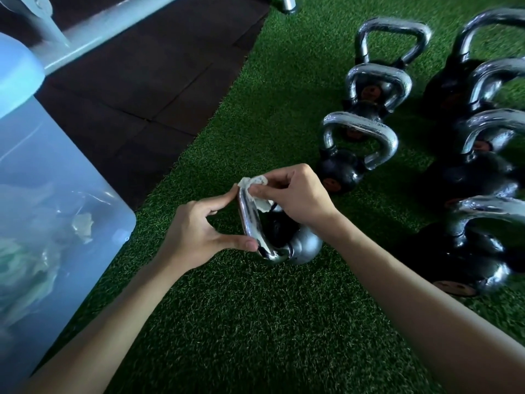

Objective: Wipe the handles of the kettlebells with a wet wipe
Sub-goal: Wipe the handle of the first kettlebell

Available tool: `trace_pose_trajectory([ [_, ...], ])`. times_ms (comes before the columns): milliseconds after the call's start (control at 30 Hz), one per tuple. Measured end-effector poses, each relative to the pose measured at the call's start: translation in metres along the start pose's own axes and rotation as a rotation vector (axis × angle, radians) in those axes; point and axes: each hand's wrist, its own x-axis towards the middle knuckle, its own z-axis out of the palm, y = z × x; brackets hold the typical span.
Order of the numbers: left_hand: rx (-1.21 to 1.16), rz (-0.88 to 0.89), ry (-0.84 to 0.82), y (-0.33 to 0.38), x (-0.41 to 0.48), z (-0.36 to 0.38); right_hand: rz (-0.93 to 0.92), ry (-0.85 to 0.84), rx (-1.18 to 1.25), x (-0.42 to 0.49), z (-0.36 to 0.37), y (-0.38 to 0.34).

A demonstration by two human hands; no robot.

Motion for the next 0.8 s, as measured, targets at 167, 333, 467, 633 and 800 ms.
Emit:
trace_pose_trajectory([
  [167,0.005,-0.015,0.014,-0.002,0.002,0.0,0.051,-0.051,0.003,-0.027,-0.006,-0.004],
  [333,0.043,-0.012,0.035,-0.002,-0.003,0.002,0.09,-0.103,0.022,-0.053,-0.007,0.003],
  [467,0.056,-0.035,0.026,-0.003,0.0,0.002,0.077,-0.029,0.065,-0.05,-0.004,0.0],
  [633,0.089,-0.009,0.024,-0.006,0.0,-0.002,0.079,-0.104,-0.038,-0.072,-0.013,0.014],
  [800,0.107,-0.01,0.028,-0.006,0.001,0.003,0.031,-0.086,0.031,-0.069,-0.013,0.011],
])
